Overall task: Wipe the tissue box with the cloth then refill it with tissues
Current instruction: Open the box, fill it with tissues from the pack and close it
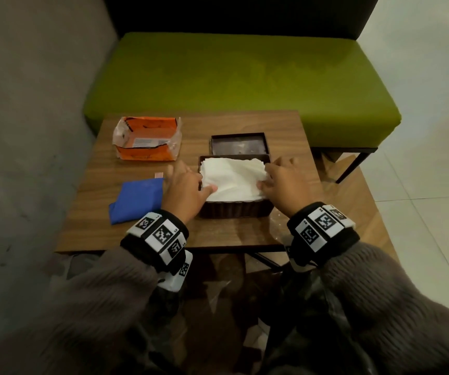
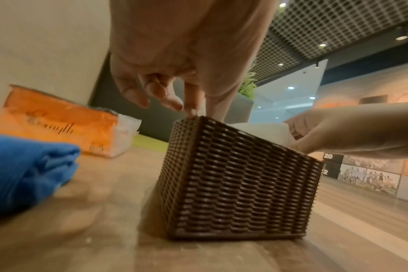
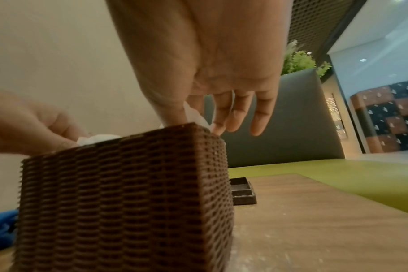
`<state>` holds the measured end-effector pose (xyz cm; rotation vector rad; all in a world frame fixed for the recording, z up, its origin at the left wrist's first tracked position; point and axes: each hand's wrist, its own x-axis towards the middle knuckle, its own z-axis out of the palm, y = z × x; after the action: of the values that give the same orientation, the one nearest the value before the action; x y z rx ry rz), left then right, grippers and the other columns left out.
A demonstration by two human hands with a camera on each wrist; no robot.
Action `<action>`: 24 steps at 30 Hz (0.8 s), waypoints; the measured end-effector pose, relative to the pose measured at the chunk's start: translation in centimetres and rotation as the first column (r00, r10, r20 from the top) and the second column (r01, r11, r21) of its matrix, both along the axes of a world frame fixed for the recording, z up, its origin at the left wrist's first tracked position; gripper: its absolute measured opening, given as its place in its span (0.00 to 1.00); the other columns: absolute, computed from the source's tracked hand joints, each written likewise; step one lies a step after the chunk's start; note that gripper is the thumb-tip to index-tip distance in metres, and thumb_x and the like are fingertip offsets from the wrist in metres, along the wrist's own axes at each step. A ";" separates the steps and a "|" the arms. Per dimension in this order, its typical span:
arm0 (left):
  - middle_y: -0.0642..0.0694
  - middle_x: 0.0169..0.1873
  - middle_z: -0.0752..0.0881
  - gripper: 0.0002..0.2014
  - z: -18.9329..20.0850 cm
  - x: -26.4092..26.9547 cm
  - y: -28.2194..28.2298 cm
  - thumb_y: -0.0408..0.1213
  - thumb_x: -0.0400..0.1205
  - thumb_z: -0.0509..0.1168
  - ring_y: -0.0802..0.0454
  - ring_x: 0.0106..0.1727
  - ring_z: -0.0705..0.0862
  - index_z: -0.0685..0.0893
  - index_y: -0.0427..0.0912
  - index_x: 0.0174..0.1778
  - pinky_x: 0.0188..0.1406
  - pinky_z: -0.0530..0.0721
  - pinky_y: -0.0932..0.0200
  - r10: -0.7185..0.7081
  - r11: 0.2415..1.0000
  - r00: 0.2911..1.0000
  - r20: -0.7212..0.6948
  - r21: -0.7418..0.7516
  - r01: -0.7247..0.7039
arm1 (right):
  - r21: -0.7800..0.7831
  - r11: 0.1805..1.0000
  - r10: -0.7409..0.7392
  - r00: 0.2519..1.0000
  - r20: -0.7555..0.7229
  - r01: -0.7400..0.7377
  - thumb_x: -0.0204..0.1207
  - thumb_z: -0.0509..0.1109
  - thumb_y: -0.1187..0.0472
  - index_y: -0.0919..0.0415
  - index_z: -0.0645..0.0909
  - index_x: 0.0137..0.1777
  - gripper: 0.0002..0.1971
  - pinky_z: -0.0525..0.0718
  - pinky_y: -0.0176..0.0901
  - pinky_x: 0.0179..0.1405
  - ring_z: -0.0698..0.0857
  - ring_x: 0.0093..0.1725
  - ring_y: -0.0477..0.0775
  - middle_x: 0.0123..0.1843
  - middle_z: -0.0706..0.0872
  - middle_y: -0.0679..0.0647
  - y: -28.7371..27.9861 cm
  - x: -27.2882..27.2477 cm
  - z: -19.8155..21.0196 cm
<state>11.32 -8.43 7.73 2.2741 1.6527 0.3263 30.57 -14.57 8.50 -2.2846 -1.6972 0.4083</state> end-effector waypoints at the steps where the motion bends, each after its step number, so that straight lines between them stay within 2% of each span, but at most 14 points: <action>1: 0.40 0.62 0.73 0.22 0.1 0.1 0.1 0.53 0.75 0.69 0.41 0.65 0.68 0.85 0.38 0.54 0.66 0.71 0.47 -0.006 1.000 1.000 -0.017 0.023 0.006 | -0.007 1.000 -0.005 0.998 0.059 0.006 0.79 0.69 0.57 0.65 0.81 0.61 0.14 0.71 0.52 0.58 0.70 0.65 0.65 0.62 0.78 0.63 0.0 -0.1 0.0; 4: 0.39 0.62 0.71 0.25 0.4 0.5 -0.2 0.49 0.69 0.76 0.41 0.64 0.69 0.77 0.40 0.56 0.64 0.74 0.49 0.017 0.992 0.996 0.091 0.125 -0.029 | 0.016 0.996 -0.086 0.992 0.096 0.085 0.76 0.72 0.56 0.62 0.65 0.79 0.33 0.69 0.52 0.64 0.68 0.68 0.65 0.69 0.71 0.65 0.0 -0.4 0.4; 6: 0.40 0.63 0.71 0.27 0.5 0.7 -0.6 0.45 0.69 0.76 0.43 0.64 0.69 0.74 0.42 0.59 0.61 0.73 0.51 -0.047 0.978 0.985 0.163 0.209 0.012 | 0.083 0.993 -0.093 0.991 0.101 0.084 0.75 0.74 0.53 0.61 0.56 0.84 0.42 0.67 0.52 0.67 0.68 0.69 0.66 0.72 0.69 0.66 -0.2 -1.0 0.8; 8: 0.44 0.66 0.72 0.23 0.3 0.7 -0.8 0.46 0.75 0.71 0.45 0.68 0.68 0.74 0.46 0.64 0.63 0.69 0.49 -0.188 0.964 0.976 0.111 0.209 0.162 | 0.184 0.983 0.012 0.997 0.077 -0.026 0.75 0.74 0.53 0.61 0.63 0.82 0.38 0.70 0.56 0.69 0.70 0.71 0.67 0.73 0.71 0.66 -0.7 -2.1 1.0; 10: 0.49 0.70 0.73 0.20 -0.2 0.5 -0.6 0.49 0.80 0.64 0.48 0.73 0.65 0.75 0.51 0.68 0.69 0.63 0.46 -0.291 0.947 0.956 -0.041 0.132 0.294 | 0.234 0.955 0.174 0.984 0.049 -0.180 0.76 0.74 0.51 0.62 0.73 0.76 0.31 0.72 0.61 0.72 0.72 0.73 0.68 0.73 0.74 0.67 -1.2 -3.3 0.7; 12: 0.52 0.75 0.70 0.19 -0.6 0.3 -0.5 0.50 0.84 0.56 0.51 0.78 0.61 0.73 0.53 0.71 0.76 0.55 0.41 -0.324 0.944 0.939 -0.119 0.017 0.328 | 0.109 0.951 0.287 0.958 0.026 -0.288 0.80 0.67 0.44 0.59 0.69 0.80 0.32 0.66 0.59 0.79 0.66 0.80 0.65 0.79 0.70 0.66 -1.6 -4.5 0.1; 14: 0.54 0.77 0.67 0.19 -0.8 0.1 -0.5 0.48 0.86 0.51 0.53 0.80 0.58 0.72 0.55 0.73 0.77 0.50 0.38 -0.345 0.939 0.924 -0.163 -0.066 0.338 | -0.111 0.945 0.314 0.949 0.033 -0.309 0.83 0.55 0.36 0.51 0.55 0.86 0.36 0.55 0.61 0.84 0.53 0.86 0.61 0.87 0.56 0.61 -1.7 -4.8 -0.9; 16: 0.56 0.77 0.67 0.19 -0.7 0.0 0.0 0.48 0.87 0.50 0.54 0.80 0.58 0.71 0.57 0.74 0.77 0.50 0.39 -0.392 0.919 0.900 -0.193 -0.119 0.375 | -0.263 0.918 0.332 0.938 0.100 -0.296 0.79 0.49 0.29 0.46 0.45 0.87 0.40 0.47 0.62 0.84 0.44 0.87 0.60 0.89 0.44 0.57 -1.7 -4.5 -1.5; 18: 0.54 0.71 0.76 0.19 -0.6 -0.2 1.2 0.50 0.85 0.53 0.52 0.75 0.66 0.78 0.54 0.69 0.76 0.59 0.41 -0.427 0.899 0.902 -0.067 -0.138 0.415 | -0.335 0.891 0.364 0.923 0.129 -0.305 0.77 0.49 0.26 0.45 0.41 0.87 0.43 0.45 0.63 0.84 0.40 0.87 0.62 0.88 0.39 0.57 -1.6 -4.2 -1.6; 20: 0.50 0.56 0.85 0.14 -0.3 -0.3 2.7 0.44 0.83 0.57 0.50 0.61 0.79 0.86 0.47 0.57 0.62 0.76 0.49 -0.331 0.934 0.902 0.278 -0.039 0.355 | -0.363 0.877 0.382 0.915 0.127 -0.316 0.80 0.50 0.30 0.44 0.42 0.87 0.40 0.46 0.64 0.83 0.40 0.87 0.65 0.88 0.38 0.57 -1.4 -3.9 -1.5; 21: 0.50 0.51 0.86 0.11 -0.2 -0.2 3.7 0.38 0.83 0.59 0.52 0.55 0.81 0.86 0.44 0.54 0.53 0.79 0.59 -0.226 0.967 0.878 0.422 -0.010 0.254 | -0.361 0.877 0.384 0.914 0.128 -0.318 0.82 0.50 0.33 0.44 0.42 0.87 0.37 0.47 0.64 0.83 0.40 0.87 0.66 0.88 0.38 0.57 -1.4 -3.7 -1.5; 22: 0.50 0.50 0.85 0.10 -0.2 -0.2 4.8 0.33 0.83 0.59 0.55 0.51 0.81 0.85 0.43 0.54 0.46 0.77 0.68 -0.123 0.988 0.865 0.487 -0.018 0.151 | -0.356 0.879 0.383 0.915 0.129 -0.318 0.84 0.49 0.36 0.43 0.43 0.86 0.34 0.47 0.65 0.83 0.41 0.86 0.66 0.88 0.39 0.57 -1.5 -3.5 -1.6; 23: 0.50 0.49 0.84 0.11 -0.3 -0.1 6.0 0.30 0.83 0.59 0.57 0.48 0.81 0.84 0.43 0.56 0.42 0.75 0.72 -0.059 0.994 0.874 0.483 -0.052 0.096 | -0.353 0.881 0.379 0.916 0.131 -0.314 0.85 0.48 0.37 0.42 0.43 0.86 0.32 0.47 0.65 0.83 0.41 0.86 0.67 0.88 0.39 0.57 -1.6 -3.3 -1.7; 24: 0.49 0.47 0.83 0.14 -0.6 0.0 7.2 0.28 0.82 0.59 0.57 0.45 0.80 0.81 0.44 0.61 0.39 0.75 0.72 -0.052 0.988 0.909 0.414 -0.112 0.108 | -0.354 0.882 0.376 0.917 0.132 -0.310 0.86 0.48 0.38 0.41 0.44 0.86 0.32 0.48 0.64 0.83 0.41 0.86 0.67 0.88 0.39 0.57 -1.7 -2.9 -1.7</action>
<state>11.36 -1.25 7.15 1.9965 1.3203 0.6093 27.65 -16.24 6.81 -2.2996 -2.3077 0.5929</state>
